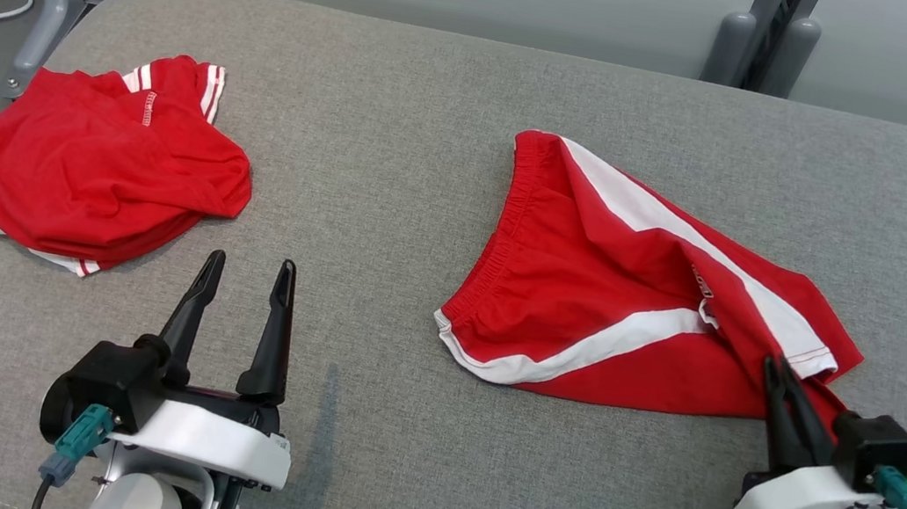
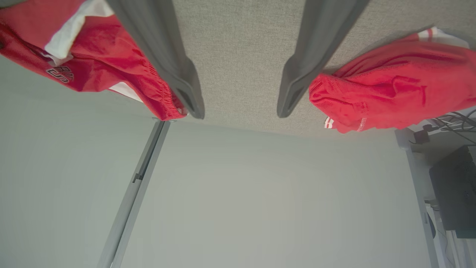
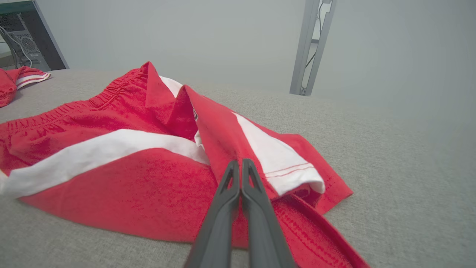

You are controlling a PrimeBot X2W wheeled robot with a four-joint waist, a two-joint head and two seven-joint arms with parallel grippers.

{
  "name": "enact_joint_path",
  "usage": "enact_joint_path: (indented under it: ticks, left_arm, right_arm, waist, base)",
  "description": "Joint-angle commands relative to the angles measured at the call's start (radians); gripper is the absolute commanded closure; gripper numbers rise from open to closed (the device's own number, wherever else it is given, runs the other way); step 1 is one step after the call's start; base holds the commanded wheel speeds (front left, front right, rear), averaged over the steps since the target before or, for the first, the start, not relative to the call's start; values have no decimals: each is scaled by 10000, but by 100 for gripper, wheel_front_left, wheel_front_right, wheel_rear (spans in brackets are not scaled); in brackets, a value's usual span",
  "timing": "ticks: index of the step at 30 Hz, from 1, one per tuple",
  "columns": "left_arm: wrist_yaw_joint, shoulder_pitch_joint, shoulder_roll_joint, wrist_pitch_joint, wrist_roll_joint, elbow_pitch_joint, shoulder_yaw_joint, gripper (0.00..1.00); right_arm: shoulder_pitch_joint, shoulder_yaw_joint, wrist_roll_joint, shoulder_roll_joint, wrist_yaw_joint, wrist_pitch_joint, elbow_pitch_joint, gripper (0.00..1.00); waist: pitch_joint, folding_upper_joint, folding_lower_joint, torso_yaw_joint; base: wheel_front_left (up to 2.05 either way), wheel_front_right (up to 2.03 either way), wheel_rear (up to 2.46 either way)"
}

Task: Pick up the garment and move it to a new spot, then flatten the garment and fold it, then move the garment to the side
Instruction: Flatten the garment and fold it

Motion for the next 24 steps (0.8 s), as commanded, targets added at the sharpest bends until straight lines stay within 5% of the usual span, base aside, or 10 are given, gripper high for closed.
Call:
enact_joint_path:
  ticks: [1, 6, 12, 24]
  left_arm:
    - [36, -155, 31, -35, -59, 5, 1, 0]
    - [93, -247, 29, -35, -141, -38, -84, 0]
    - [95, -395, 32, -35, -244, -83, -303, 0]
    - [177, -1089, 35, -36, -639, -166, -953, 0]
  right_arm:
    - [-109, -81, -50, -70, -3, -13, -121, 100]
    - [-546, -266, 83, -412, -3, -15, -563, 100]
    - [-2133, -262, 302, -1615, -3, 274, -258, 100]
    - [-6048, 934, 1761, -4270, -3, 1724, 2278, 100]
  waist:
    - [-6, 0, 0, -5]
    - [57, 0, 0, -27]
    - [422, 0, 0, 133]
    - [1806, 0, 0, 1132]
  base:
    - [0, 0, 0]
    - [0, 0, 0]
    - [0, 0, 0]
    - [0, 0, 0]
